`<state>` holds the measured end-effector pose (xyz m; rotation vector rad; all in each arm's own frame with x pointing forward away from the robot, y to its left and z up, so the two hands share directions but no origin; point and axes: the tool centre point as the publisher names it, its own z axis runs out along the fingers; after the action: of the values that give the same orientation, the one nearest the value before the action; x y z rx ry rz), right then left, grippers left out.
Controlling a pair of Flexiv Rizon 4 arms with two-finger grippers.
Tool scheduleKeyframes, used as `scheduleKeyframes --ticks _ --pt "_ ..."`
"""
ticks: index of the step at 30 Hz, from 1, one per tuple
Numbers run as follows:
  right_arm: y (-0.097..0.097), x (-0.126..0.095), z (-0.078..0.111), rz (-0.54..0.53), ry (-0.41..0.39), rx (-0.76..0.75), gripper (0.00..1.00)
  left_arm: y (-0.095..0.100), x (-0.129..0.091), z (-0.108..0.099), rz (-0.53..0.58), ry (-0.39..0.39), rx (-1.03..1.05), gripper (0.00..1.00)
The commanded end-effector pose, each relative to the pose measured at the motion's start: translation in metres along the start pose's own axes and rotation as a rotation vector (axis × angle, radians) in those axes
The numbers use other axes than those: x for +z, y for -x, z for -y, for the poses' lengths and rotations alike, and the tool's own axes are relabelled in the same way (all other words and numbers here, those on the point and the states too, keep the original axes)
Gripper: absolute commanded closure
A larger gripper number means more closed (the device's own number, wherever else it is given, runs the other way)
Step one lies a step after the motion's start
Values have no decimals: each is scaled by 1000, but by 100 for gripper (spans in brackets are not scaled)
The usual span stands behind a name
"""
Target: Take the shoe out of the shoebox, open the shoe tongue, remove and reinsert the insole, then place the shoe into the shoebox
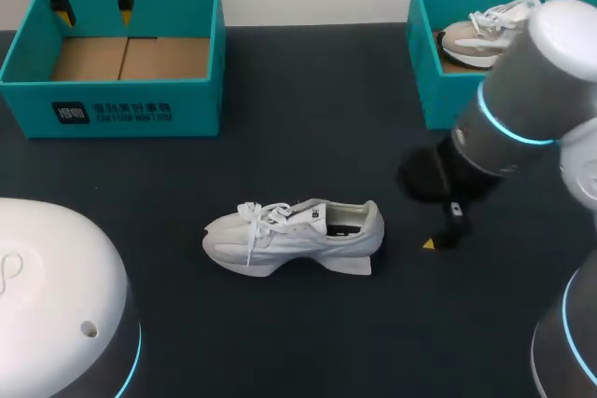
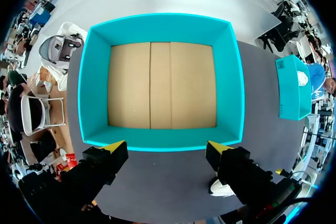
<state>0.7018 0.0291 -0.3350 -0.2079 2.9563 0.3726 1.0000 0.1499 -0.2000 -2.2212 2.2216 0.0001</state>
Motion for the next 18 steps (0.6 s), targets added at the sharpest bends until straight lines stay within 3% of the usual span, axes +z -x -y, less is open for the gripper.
scheduleKeyframes --ticks 1,3,6,18 --pt "-9 7 20 132 825 -8 0 0 0 0 0 0 0 0" --pt "-9 10 27 144 847 18 0 0 0 0 0 0 0 0" --pt "-8 15 34 109 804 63 0 0 0 0 0 0 0 0" --pt "-8 15 34 109 804 63 0 0 0 0 0 0 0 0"
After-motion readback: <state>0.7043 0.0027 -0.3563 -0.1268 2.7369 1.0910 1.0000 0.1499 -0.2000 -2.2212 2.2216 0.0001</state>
